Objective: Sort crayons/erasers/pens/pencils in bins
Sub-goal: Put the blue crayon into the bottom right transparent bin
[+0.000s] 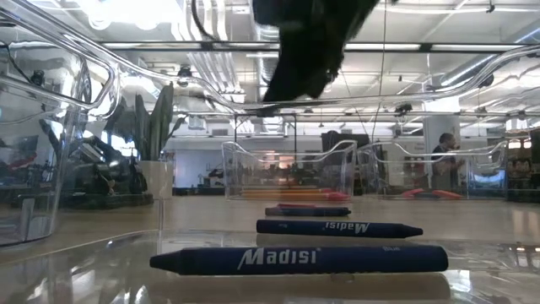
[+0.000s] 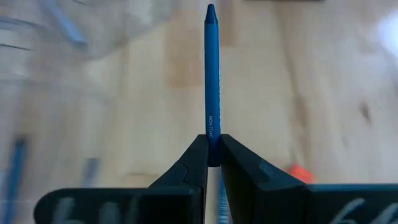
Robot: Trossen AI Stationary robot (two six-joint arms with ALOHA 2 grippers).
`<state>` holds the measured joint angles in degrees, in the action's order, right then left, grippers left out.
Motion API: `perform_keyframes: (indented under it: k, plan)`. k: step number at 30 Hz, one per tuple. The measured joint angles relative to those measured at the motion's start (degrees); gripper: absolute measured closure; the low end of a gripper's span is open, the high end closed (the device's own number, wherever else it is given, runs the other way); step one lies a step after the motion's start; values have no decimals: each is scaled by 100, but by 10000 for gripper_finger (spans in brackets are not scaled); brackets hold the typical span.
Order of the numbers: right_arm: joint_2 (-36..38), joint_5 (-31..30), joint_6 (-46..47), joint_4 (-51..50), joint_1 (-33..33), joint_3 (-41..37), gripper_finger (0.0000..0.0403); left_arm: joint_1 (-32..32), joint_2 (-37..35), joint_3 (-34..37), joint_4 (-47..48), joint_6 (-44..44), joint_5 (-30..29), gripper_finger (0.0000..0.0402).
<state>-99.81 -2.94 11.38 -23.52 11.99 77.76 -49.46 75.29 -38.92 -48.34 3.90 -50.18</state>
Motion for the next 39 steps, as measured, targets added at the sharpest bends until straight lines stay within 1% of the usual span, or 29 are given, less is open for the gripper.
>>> perform_keyframes:
  k: [5,10,15,18,20,25,39]
  plan:
    - [4,-1,298,-38,643,274,374,0,0,0,2,0,0,281]
    - [4,-27,1066,-14,1352,358,374,-1,1,0,2,-2,-1,281]
    - [-21,-680,1864,12,1984,347,374,0,1,0,-8,-2,1,281]
    - [-150,-932,2436,127,2272,345,374,-1,2,0,-19,-6,-1,281]
    - [-311,-998,2729,301,2381,344,374,1,1,1,-25,-7,0,281]
    - [-690,-1055,3422,266,2459,400,374,1,2,4,-35,-20,1,281]
    - [-962,-1057,3983,283,2461,452,374,-1,2,4,-28,-17,-1,281]
